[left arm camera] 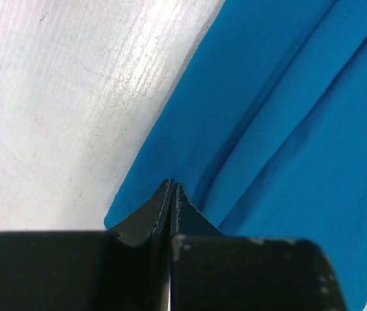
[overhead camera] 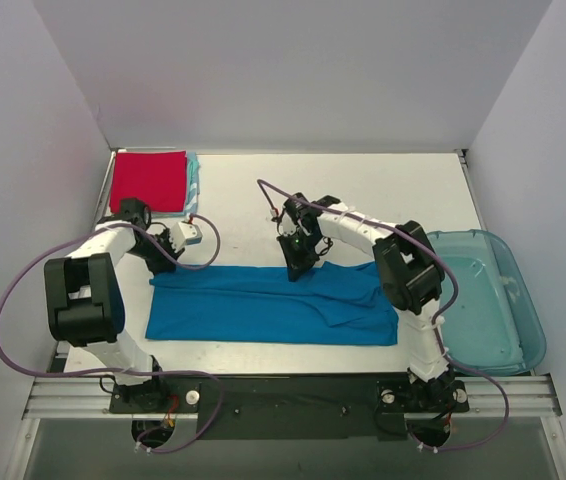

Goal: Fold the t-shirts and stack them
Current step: Fold the other side of the tshirt into a rectangle

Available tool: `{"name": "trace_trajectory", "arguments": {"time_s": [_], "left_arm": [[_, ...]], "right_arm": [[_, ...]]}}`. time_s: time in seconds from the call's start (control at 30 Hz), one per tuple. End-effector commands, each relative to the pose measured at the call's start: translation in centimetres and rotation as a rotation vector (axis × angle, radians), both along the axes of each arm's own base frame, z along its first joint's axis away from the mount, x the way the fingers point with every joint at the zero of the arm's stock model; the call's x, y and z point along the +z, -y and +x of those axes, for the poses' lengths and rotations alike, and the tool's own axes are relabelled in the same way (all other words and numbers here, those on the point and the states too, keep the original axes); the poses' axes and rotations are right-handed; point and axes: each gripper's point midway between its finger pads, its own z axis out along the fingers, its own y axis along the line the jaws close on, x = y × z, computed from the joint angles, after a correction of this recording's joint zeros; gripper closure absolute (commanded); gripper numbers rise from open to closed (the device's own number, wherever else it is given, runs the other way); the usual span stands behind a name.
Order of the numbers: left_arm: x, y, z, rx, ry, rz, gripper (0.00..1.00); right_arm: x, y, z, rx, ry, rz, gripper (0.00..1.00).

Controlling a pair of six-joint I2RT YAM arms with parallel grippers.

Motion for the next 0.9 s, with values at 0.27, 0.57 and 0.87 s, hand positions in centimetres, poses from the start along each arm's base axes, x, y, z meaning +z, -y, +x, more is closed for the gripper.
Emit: {"name": "trace_trajectory", "arguments": {"time_s": [0.27, 0.57, 0.87], "left_arm": [[1.6, 0.1, -4.4, -0.175, -0.091, -0.028, 0.94], [2.6, -0.1, -6.2, -0.306, -0.126, -0.023, 0.94], [4.9, 4.0, -2.6, -0.257, -0.004, -0.210, 0.89]], "right_arm": [[2.5, -0.3, -5.3, 0.148, -0.052, 0.093, 1.00], [2.6, 0.3, -6.0, 0.154, -0.037, 0.058, 1.00], [4.1, 0.2, -5.0, 0.209, 0.010, 0.027, 1.00]]}}
